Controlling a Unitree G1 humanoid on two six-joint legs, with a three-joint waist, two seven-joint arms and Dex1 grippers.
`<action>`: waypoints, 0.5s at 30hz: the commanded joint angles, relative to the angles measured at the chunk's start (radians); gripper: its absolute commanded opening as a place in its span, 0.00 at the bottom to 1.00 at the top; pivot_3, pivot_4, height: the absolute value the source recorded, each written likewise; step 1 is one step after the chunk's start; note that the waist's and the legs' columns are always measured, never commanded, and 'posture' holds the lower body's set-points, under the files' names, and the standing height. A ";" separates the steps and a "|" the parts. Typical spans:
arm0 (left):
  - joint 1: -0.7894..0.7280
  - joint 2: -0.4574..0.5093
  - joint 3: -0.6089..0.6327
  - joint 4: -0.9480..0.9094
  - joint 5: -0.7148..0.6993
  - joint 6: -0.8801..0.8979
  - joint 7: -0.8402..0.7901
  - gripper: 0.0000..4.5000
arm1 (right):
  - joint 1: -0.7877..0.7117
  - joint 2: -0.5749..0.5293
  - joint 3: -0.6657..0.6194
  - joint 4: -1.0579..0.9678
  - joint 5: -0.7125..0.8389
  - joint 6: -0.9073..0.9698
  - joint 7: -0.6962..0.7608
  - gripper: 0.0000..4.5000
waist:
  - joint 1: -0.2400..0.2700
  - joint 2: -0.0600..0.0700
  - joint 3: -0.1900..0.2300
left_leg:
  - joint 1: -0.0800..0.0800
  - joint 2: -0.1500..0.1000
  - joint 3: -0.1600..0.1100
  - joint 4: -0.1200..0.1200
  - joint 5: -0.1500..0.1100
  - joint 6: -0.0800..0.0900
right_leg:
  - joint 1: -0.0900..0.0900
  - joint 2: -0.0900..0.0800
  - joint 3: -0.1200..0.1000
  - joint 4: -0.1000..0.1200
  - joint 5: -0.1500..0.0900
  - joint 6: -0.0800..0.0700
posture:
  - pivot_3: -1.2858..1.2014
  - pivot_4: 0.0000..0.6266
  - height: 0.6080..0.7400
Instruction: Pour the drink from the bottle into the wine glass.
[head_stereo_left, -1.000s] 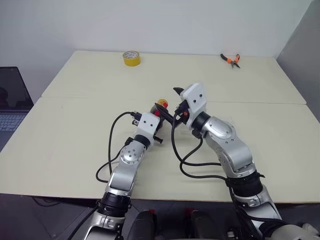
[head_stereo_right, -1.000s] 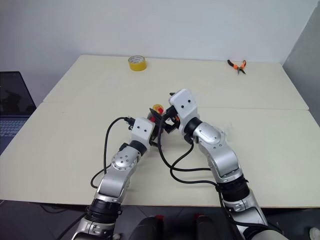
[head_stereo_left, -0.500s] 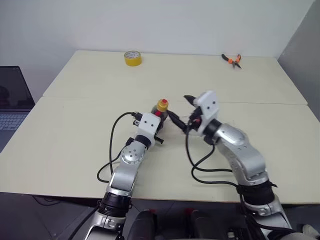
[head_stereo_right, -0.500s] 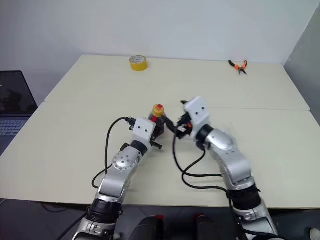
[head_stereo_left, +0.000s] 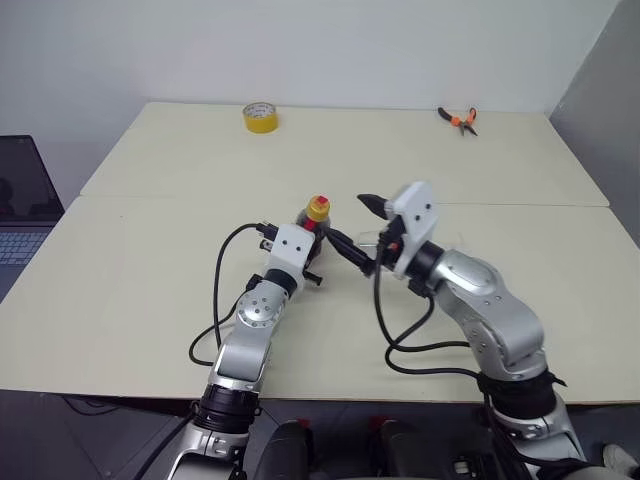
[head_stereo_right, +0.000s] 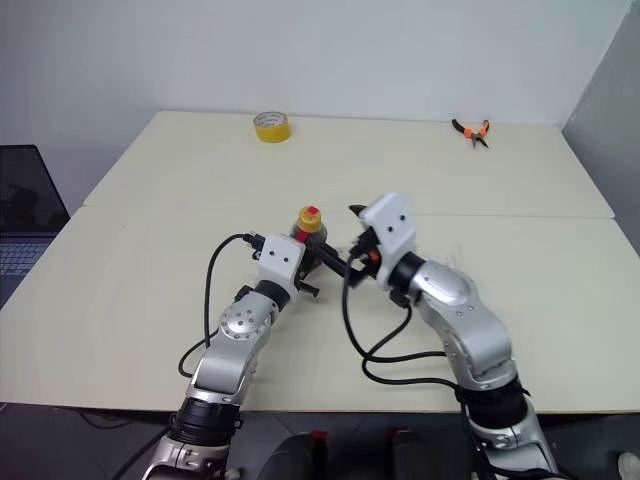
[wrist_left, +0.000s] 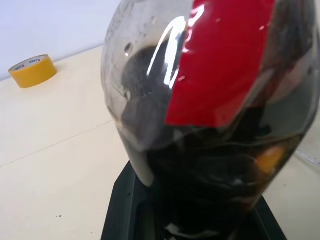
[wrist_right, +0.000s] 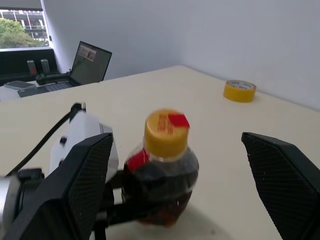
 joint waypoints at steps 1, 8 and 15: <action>-0.019 0.001 -0.004 -0.065 -0.003 -0.018 -0.005 0.15 | -0.036 0.023 0.013 0.022 -0.033 -0.034 -0.025 0.98 | 0.001 0.000 0.000 | 0.000 0.000 0.000 0.000 0.000 0.000 | 0.000 0.000 0.000 0.000 0.000 0.000 | 0.52 0.24 1.00; -0.017 0.003 -0.011 -0.067 -0.003 -0.021 -0.006 0.15 | -0.078 0.047 0.031 0.102 -0.080 -0.073 -0.030 0.98 | 0.003 0.000 0.000 | 0.000 -0.001 0.000 0.000 0.000 0.000 | 0.000 -0.001 0.000 0.000 0.000 0.000 | 0.52 0.24 1.00; -0.016 0.004 -0.013 -0.067 -0.003 -0.020 -0.003 0.15 | -0.054 0.042 -0.029 0.111 -0.068 -0.077 -0.043 0.98 | 0.003 0.000 0.000 | 0.000 -0.001 0.001 0.000 0.000 0.000 | 0.000 -0.001 0.000 0.000 0.000 0.000 | 0.52 0.24 1.00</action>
